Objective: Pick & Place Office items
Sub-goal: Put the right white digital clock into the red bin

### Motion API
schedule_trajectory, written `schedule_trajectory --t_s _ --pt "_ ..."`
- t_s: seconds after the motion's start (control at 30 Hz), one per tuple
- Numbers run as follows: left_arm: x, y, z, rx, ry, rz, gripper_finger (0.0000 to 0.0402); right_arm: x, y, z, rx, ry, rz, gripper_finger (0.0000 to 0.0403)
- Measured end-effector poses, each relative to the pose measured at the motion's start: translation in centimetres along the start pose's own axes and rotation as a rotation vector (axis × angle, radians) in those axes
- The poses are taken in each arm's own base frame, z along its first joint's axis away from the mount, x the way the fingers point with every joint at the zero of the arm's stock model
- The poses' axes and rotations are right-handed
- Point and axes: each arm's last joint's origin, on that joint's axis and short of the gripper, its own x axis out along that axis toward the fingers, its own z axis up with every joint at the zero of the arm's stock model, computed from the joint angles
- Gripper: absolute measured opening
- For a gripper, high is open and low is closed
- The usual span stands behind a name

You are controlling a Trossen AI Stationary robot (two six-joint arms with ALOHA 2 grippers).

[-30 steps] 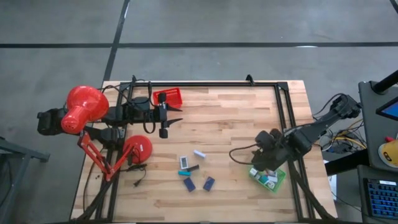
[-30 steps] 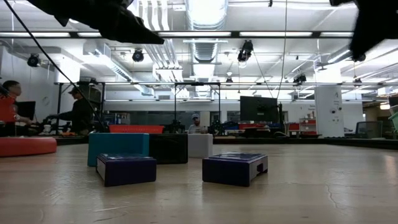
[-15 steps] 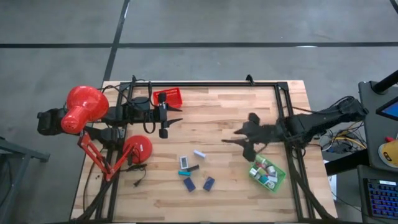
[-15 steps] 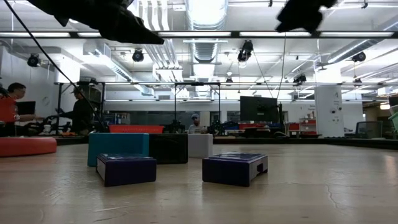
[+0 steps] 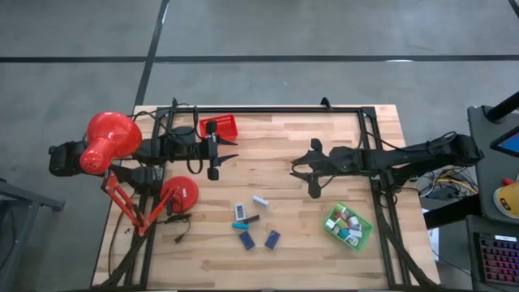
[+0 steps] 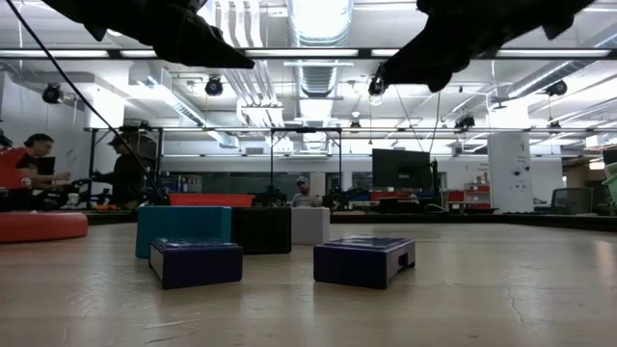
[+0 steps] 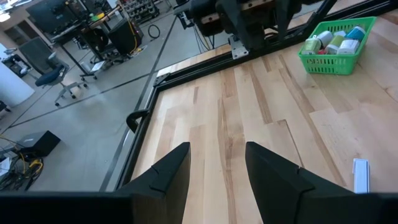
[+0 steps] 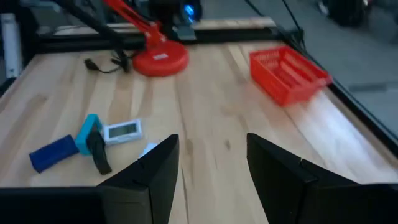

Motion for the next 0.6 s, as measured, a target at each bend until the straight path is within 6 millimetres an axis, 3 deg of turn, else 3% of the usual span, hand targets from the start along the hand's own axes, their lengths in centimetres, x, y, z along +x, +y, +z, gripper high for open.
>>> schedule_trajectory --t_s 0.17,0.33,0.6 --pt "0.0 0.0 0.0 0.0 0.0 0.0 0.0159 0.4 -1.5 -1.1 -0.003 -0.118 0.03 0.018" --pt "0.0 0.0 0.0 0.0 0.0 0.0 0.0159 0.5 -2.9 -2.8 -0.031 -0.123 0.03 0.018" --pt "0.0 0.0 0.0 0.0 0.0 0.0 0.0159 0.5 -3.1 -3.5 -0.003 -0.108 0.045 0.018"
